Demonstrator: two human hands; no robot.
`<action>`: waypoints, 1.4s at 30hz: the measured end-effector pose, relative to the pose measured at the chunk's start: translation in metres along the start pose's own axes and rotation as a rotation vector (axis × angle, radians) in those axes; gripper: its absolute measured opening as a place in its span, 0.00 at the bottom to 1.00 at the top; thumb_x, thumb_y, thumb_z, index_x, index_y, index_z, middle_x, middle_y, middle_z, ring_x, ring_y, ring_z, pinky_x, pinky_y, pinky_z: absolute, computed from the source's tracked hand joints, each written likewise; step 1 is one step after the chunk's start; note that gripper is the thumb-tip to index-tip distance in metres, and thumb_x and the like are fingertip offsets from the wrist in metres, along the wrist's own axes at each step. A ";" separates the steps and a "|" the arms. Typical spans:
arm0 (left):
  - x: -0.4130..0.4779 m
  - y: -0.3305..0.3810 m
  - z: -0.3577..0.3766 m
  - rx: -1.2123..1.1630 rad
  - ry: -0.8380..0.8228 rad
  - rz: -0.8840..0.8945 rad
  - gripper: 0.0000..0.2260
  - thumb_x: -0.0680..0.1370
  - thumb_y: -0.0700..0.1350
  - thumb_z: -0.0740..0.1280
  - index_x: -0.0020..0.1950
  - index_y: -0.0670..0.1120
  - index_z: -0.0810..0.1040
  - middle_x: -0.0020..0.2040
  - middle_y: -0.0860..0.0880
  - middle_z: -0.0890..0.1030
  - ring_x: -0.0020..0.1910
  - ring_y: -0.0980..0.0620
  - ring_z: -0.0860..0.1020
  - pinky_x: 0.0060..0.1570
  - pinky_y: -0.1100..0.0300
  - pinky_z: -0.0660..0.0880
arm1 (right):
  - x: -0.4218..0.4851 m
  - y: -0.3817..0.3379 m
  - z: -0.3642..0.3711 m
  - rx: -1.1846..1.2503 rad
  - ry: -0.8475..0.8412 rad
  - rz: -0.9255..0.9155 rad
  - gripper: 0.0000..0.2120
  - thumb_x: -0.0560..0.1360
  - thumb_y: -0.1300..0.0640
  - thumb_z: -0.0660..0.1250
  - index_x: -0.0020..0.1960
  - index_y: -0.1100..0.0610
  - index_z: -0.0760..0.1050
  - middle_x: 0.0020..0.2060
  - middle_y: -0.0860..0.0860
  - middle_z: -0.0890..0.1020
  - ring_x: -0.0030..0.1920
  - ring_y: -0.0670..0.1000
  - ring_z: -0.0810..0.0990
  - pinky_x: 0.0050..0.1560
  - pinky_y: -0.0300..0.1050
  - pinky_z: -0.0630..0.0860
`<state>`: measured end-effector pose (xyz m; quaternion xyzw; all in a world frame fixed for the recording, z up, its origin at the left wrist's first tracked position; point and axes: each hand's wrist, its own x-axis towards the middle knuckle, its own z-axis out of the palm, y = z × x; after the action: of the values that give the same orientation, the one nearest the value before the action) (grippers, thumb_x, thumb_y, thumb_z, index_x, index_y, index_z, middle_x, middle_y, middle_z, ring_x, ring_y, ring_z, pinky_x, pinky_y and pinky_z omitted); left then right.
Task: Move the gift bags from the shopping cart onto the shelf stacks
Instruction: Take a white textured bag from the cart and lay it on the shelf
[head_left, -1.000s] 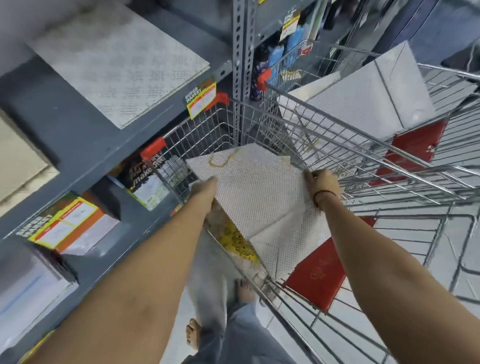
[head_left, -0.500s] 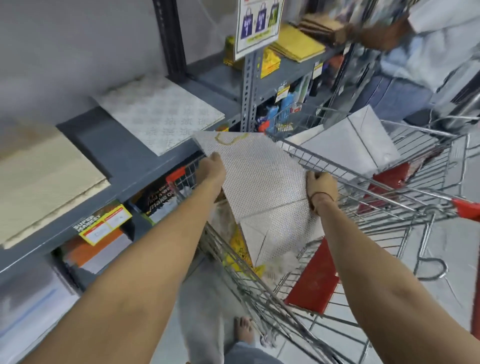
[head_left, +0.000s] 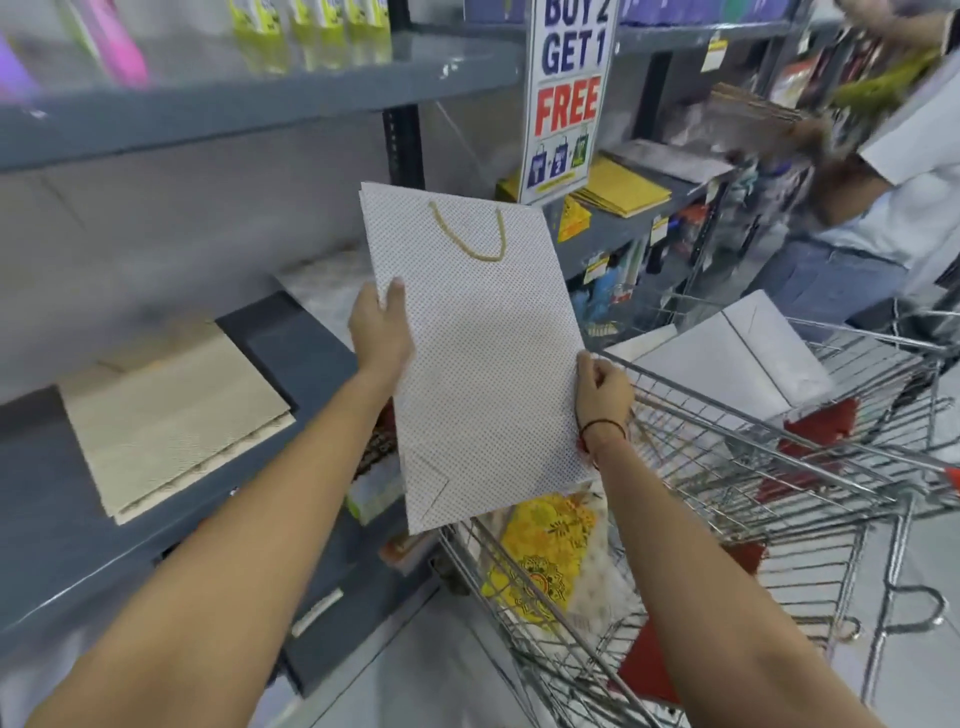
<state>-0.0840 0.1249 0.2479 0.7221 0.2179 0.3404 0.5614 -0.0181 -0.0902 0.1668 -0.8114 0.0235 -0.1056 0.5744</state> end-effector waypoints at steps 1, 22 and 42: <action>0.005 -0.004 -0.009 -0.049 0.017 -0.025 0.13 0.81 0.48 0.58 0.53 0.40 0.75 0.44 0.51 0.77 0.45 0.53 0.74 0.40 0.69 0.72 | -0.001 -0.005 0.006 0.023 0.002 -0.041 0.19 0.79 0.53 0.60 0.36 0.64 0.75 0.29 0.63 0.76 0.30 0.59 0.72 0.32 0.41 0.64; 0.093 -0.039 -0.059 -0.170 0.306 -0.391 0.17 0.79 0.44 0.60 0.65 0.37 0.71 0.51 0.42 0.76 0.45 0.49 0.72 0.55 0.52 0.73 | 0.048 -0.035 0.084 0.320 -0.426 -0.027 0.06 0.73 0.56 0.69 0.47 0.58 0.76 0.39 0.49 0.80 0.39 0.47 0.78 0.42 0.38 0.74; 0.109 -0.121 -0.006 0.357 0.122 -0.360 0.17 0.73 0.50 0.70 0.32 0.47 0.66 0.29 0.50 0.71 0.32 0.50 0.72 0.39 0.57 0.67 | 0.172 -0.036 0.216 -0.308 -0.402 -0.113 0.30 0.70 0.39 0.67 0.60 0.63 0.75 0.54 0.62 0.81 0.58 0.62 0.77 0.54 0.55 0.78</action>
<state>-0.0069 0.2386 0.1596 0.7375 0.4329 0.2339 0.4625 0.1901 0.0942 0.1565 -0.8940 -0.1208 0.0306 0.4304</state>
